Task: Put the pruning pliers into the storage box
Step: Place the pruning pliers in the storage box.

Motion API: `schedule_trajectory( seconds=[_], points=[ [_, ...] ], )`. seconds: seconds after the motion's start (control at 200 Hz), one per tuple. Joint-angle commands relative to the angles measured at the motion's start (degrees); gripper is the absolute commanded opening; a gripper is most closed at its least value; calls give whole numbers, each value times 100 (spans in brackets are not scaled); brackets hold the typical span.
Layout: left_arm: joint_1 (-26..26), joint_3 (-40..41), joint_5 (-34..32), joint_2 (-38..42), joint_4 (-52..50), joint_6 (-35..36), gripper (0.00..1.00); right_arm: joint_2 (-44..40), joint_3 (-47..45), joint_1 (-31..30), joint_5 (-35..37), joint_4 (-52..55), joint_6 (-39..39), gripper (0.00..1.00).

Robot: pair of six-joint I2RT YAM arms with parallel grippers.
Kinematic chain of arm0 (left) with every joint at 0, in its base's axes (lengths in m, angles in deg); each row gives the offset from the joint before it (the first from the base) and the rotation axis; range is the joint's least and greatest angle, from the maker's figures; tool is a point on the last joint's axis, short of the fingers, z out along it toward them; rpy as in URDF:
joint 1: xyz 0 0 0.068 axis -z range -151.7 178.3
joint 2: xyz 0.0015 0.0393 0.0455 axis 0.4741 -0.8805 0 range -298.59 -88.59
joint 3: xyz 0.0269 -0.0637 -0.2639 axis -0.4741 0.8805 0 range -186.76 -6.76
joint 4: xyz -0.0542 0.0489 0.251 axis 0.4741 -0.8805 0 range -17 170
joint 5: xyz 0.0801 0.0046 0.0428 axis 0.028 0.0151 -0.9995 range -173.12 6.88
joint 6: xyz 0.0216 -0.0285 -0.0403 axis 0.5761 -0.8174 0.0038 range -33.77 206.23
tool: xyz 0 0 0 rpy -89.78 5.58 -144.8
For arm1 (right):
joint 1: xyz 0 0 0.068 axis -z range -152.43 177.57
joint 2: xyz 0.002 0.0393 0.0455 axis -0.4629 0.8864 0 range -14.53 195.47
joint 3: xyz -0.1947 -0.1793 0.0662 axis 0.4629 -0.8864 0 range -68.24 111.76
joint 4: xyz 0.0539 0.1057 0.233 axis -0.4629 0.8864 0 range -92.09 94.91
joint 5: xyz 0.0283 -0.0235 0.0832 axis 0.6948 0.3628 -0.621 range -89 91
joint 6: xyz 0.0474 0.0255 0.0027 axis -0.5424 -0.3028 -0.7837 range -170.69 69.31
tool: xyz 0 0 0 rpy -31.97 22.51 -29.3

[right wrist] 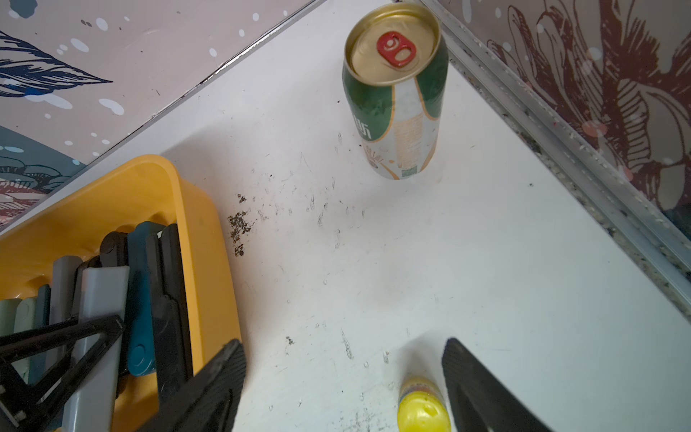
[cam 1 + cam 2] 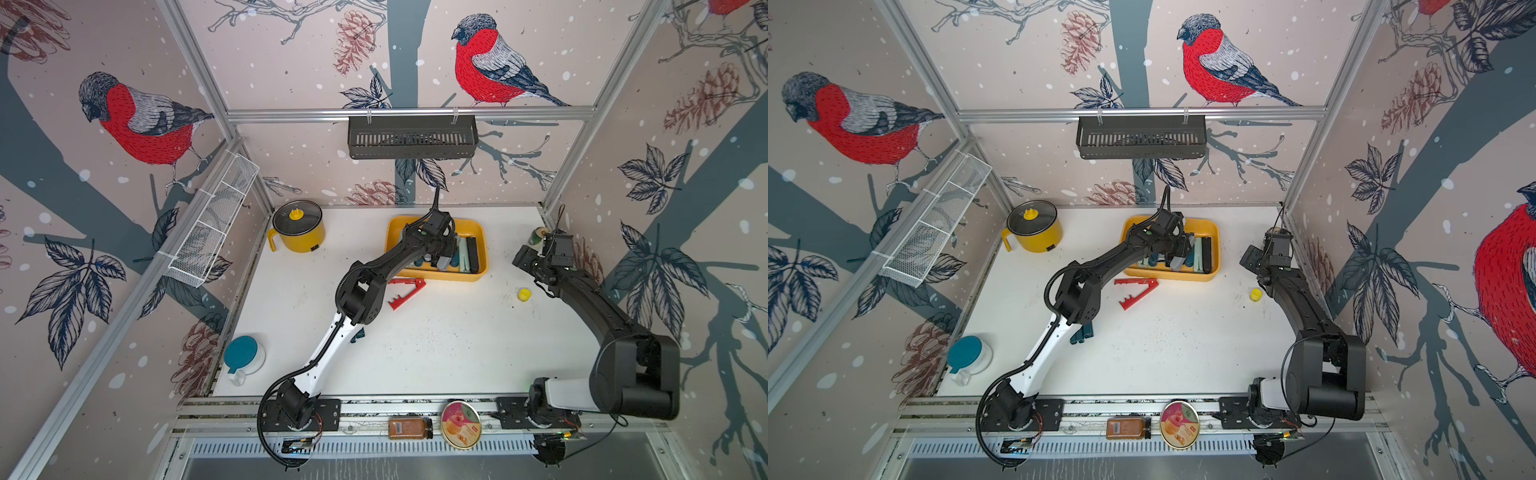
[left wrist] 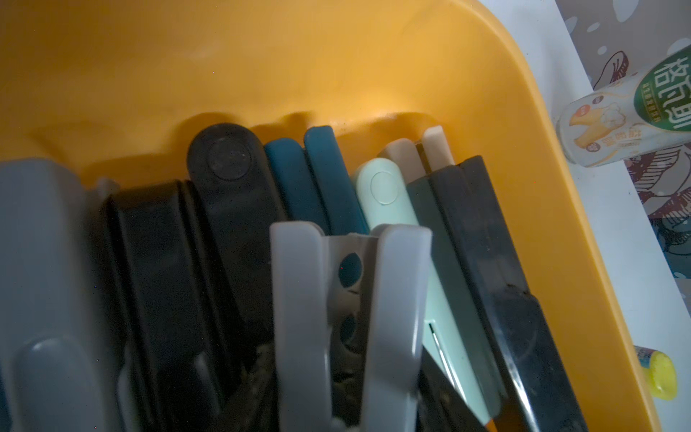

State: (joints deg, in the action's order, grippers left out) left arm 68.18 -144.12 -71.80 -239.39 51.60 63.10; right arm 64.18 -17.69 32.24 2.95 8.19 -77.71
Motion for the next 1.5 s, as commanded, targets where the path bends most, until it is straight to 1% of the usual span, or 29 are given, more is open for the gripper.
schedule_trajectory(
  seconds=[0.0,0.085,0.12,0.24,0.325,0.51,0.575,0.72,1.091,1.251,1.331,1.431,1.496],
  points=[
    [-15,-19,104,-19,27,-24,52,-49,-16,8,-2,-67,21,84],
    [-24,-19,134,-28,40,-25,52,-43,-16,17,-7,-73,21,84],
    [-22,-19,152,-28,45,-27,50,-49,-18,16,-2,-79,18,84],
    [-24,-21,168,-19,80,-39,27,-49,-27,26,-13,-73,21,84],
    [-32,-19,185,15,115,-59,18,-52,-36,25,-20,-79,16,84],
    [-42,-1,105,138,133,-78,12,-46,-38,39,-29,-93,6,84],
    [-42,3,43,169,122,-95,7,-43,-36,35,-45,-105,7,84],
    [-36,16,17,183,168,-169,0,-32,-40,43,-64,-105,15,84],
    [-26,106,-219,283,198,-253,0,-42,-52,78,-98,-107,31,84],
    [19,194,-163,252,350,-329,0,-41,-53,78,-108,-112,39,84],
    [20,177,-37,167,386,-438,8,-41,-45,87,-100,-106,44,84],
    [20,166,97,74,435,-561,23,-47,-53,100,-108,-90,47,84],
    [19,161,214,26,487,-669,27,-54,-62,96,-115,-90,40,84]
  ],
)
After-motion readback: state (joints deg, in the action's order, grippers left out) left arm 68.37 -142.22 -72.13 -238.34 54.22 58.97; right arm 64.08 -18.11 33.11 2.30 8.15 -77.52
